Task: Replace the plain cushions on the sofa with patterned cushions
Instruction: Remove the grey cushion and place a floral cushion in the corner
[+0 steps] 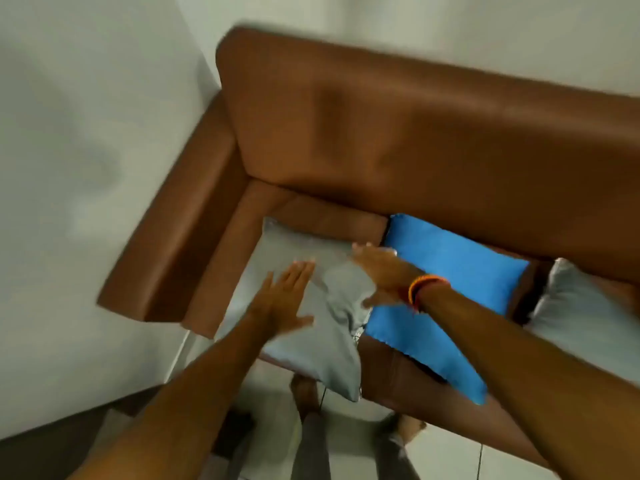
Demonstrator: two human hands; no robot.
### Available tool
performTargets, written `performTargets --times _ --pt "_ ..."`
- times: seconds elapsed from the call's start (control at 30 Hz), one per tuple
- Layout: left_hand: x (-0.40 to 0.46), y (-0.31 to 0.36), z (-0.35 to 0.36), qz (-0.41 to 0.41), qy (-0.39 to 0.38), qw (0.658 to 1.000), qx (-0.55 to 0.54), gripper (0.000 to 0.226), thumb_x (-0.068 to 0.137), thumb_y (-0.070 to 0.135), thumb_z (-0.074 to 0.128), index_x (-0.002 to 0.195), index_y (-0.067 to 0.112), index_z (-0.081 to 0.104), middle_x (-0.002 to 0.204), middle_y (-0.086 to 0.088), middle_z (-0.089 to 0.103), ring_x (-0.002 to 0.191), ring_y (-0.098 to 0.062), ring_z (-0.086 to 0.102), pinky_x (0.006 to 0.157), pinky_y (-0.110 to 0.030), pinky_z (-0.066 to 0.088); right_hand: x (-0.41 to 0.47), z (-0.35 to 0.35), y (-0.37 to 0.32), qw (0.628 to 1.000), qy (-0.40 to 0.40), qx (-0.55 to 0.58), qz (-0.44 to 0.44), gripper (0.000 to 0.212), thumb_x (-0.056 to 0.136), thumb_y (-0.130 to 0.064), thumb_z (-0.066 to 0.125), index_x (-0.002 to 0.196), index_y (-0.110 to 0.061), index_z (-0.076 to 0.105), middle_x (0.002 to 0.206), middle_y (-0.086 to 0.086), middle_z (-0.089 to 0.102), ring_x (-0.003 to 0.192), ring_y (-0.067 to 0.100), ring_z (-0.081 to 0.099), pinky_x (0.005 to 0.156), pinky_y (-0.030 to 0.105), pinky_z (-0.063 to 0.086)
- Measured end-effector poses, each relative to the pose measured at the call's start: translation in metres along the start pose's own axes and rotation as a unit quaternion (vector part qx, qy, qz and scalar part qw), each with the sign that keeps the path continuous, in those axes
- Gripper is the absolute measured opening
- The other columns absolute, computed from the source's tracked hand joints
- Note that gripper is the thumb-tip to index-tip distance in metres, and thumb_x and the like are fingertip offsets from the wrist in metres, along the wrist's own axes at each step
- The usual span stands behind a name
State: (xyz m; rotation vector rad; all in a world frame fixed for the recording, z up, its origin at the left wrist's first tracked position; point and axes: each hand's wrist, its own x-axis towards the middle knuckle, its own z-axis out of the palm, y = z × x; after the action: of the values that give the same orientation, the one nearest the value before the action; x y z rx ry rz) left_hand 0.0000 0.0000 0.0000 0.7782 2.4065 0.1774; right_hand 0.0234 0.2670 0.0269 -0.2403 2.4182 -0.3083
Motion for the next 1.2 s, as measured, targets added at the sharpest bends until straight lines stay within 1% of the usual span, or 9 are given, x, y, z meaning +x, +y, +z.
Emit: performTargets --times 0.17,0.3,0.37,0.5,0.6,0.73,0.9,1.03,1.2 --pt "-0.051 -0.035 0.143 0.01 0.0 0.995 0.103 0.145 0.063 0.085 0.07 0.164 0.018 -0.01 0.172 -0.014 -0.008 0.158 -0.037 -0.006 0.121 -0.071 0.007 0.028 0.151 -0.016 0.981 0.092 -0.162 -0.048 0.114 0.074 -0.036 0.077 0.167 -0.024 0.012 0.175 0.015 0.005 0.16 0.039 0.011 0.123 0.067 0.02" --pt "-0.03 -0.02 0.188 -0.052 0.02 0.985 0.161 0.15 0.073 0.064 0.079 0.152 0.013 -0.038 0.161 -0.02 -0.04 0.149 -0.043 -0.035 0.111 -0.079 -0.017 0.055 0.193 -0.011 0.941 0.234 -0.241 -0.034 0.079 0.092 -0.025 0.049 0.165 -0.017 0.021 0.17 0.023 0.021 0.154 0.05 0.025 0.114 0.074 0.028" --pt "-0.018 -0.023 0.195 -0.069 0.038 0.985 0.155 0.152 0.072 0.055 0.084 0.152 0.01 -0.036 0.162 -0.02 -0.037 0.151 -0.046 -0.027 0.109 -0.082 -0.013 0.071 0.202 -0.008 0.928 0.273 -0.249 -0.04 0.069 0.099 -0.021 0.051 0.163 -0.015 0.028 0.168 0.025 0.028 0.152 0.052 0.03 0.112 0.074 0.03" --pt "-0.008 -0.041 0.149 0.013 0.069 0.988 0.138 0.15 0.052 0.077 0.082 0.16 0.004 0.007 0.166 -0.025 0.019 0.153 -0.047 0.02 0.106 -0.084 0.025 0.078 0.158 0.006 0.96 0.209 -0.167 -0.08 0.099 0.078 -0.054 0.072 0.162 -0.019 0.033 0.167 0.023 0.032 0.151 0.049 0.035 0.117 0.075 0.023" --pt "-0.006 -0.073 0.088 0.08 0.08 0.988 0.101 0.133 0.06 0.078 0.074 0.16 0.01 0.019 0.164 -0.021 0.033 0.153 -0.04 0.025 0.105 -0.077 0.037 0.076 0.096 0.022 0.982 0.147 -0.071 -0.093 0.106 0.075 -0.078 0.059 0.164 -0.029 0.028 0.172 0.004 0.025 0.157 0.031 0.026 0.126 0.063 0.017" --pt "0.009 -0.113 -0.021 0.121 0.169 0.978 -0.011 0.103 0.081 0.071 0.062 0.16 0.012 0.031 0.161 -0.014 0.04 0.147 -0.037 0.041 0.112 -0.055 0.043 0.086 0.002 0.021 0.98 0.161 0.102 -0.058 0.082 0.083 -0.061 0.053 0.156 -0.025 0.043 0.162 0.0 0.045 0.151 0.024 0.039 0.125 0.038 0.023" --pt "0.076 -0.129 -0.142 -0.049 0.259 0.952 -0.156 0.082 0.089 0.072 0.058 0.152 0.02 0.046 0.148 -0.008 0.055 0.134 -0.03 0.052 0.112 -0.05 0.043 0.122 -0.095 0.002 0.9 0.281 0.332 0.029 0.04 0.102 -0.043 0.058 0.136 -0.024 0.065 0.131 0.0 0.071 0.121 0.025 0.064 0.105 0.046 0.048" --pt "0.146 -0.147 -0.193 -0.115 0.274 0.946 -0.129 0.074 0.098 0.071 0.033 0.142 0.014 0.05 0.141 -0.015 0.058 0.13 -0.038 0.054 0.11 -0.063 0.038 0.161 -0.143 -0.008 0.852 0.297 0.427 0.063 0.059 0.096 -0.055 0.062 0.148 -0.03 0.052 0.142 0.001 0.064 0.128 0.024 0.063 0.111 0.048 0.049" --pt "0.191 -0.157 -0.188 -0.098 0.241 0.957 -0.132 0.115 0.074 0.098 0.032 0.16 0.025 0.012 0.167 -0.018 0.022 0.155 -0.04 0.016 0.113 -0.078 0.004 0.2 -0.142 -0.014 0.892 0.283 0.325 0.138 0.119 0.07 -0.077 0.074 0.164 -0.034 0.015 0.151 0.007 0.045 0.142 0.035 0.042 0.113 0.062 0.04"
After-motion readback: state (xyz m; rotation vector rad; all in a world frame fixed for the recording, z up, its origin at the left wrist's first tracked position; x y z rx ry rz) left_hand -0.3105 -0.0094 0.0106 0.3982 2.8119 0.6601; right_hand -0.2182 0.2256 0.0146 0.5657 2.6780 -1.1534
